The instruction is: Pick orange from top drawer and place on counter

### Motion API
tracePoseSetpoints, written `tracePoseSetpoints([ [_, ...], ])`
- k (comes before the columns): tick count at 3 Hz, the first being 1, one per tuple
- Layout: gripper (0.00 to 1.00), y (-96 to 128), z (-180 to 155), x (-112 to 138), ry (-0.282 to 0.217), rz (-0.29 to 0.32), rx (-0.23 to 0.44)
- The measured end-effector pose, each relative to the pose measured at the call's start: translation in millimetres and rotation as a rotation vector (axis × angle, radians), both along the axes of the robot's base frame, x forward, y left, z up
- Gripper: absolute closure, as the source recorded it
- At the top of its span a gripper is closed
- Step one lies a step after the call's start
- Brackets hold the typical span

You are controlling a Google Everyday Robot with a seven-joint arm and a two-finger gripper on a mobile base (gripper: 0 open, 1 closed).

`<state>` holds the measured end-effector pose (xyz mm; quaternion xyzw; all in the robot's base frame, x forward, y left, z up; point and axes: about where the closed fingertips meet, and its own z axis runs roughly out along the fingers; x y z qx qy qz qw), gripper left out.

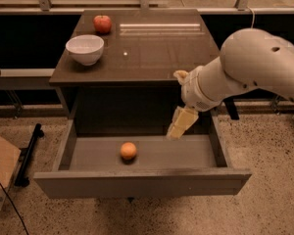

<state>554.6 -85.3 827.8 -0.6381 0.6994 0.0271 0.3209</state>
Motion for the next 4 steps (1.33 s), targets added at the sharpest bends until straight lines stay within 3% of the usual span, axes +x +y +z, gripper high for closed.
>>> tracePoseSetpoints([
  [2, 0.00, 22.2, -43.5, 13.6, 0.055, 0.006, 0.064],
  [4, 0.00, 53.4, -97.3, 21.3, 0.170, -0.007, 0.167],
])
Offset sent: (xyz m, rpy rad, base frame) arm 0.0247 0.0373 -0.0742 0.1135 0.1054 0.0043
